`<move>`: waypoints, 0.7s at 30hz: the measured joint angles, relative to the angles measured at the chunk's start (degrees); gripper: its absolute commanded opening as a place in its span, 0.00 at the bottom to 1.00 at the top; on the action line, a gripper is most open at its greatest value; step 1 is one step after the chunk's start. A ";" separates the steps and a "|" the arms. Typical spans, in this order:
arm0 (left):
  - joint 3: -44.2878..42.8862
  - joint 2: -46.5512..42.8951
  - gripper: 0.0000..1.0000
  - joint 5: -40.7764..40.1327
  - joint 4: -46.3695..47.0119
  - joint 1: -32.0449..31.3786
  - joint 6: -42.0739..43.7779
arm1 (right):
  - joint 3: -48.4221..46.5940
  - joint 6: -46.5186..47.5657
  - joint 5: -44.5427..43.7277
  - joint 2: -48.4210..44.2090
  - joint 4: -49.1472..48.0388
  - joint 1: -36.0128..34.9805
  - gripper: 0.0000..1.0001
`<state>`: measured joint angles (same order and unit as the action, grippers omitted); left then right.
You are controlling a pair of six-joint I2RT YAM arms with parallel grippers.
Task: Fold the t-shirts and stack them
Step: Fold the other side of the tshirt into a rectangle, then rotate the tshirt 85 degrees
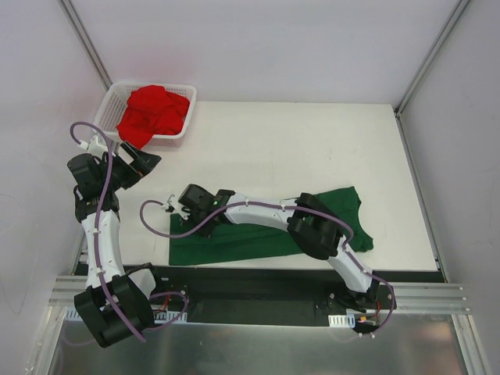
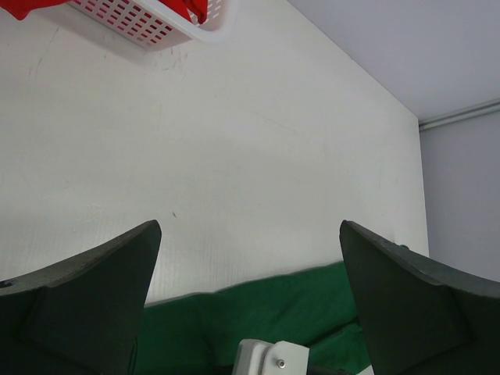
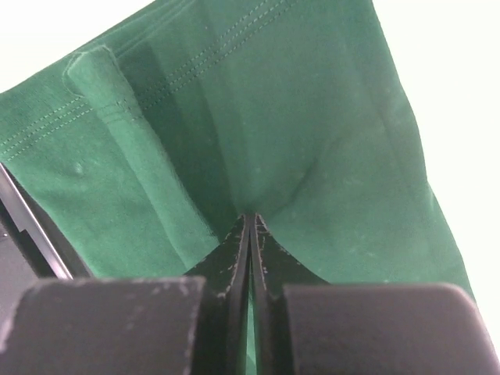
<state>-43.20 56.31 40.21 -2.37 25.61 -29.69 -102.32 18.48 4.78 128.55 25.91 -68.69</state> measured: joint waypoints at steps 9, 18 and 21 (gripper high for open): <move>0.00 0.00 0.99 0.00 0.00 0.00 -0.11 | 0.00 -1.09 4.72 0.00 0.02 0.72 0.01; 0.00 0.00 0.99 0.02 0.02 0.00 -0.39 | 4.42 -1.97 9.29 -1.79 0.07 0.85 0.01; 0.00 0.00 0.99 0.02 0.02 0.00 -0.42 | 5.79 -2.03 10.27 -2.91 0.28 0.87 0.01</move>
<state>-43.20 56.31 40.23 -2.35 25.61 -30.11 -96.53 16.45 15.05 125.64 26.20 -67.81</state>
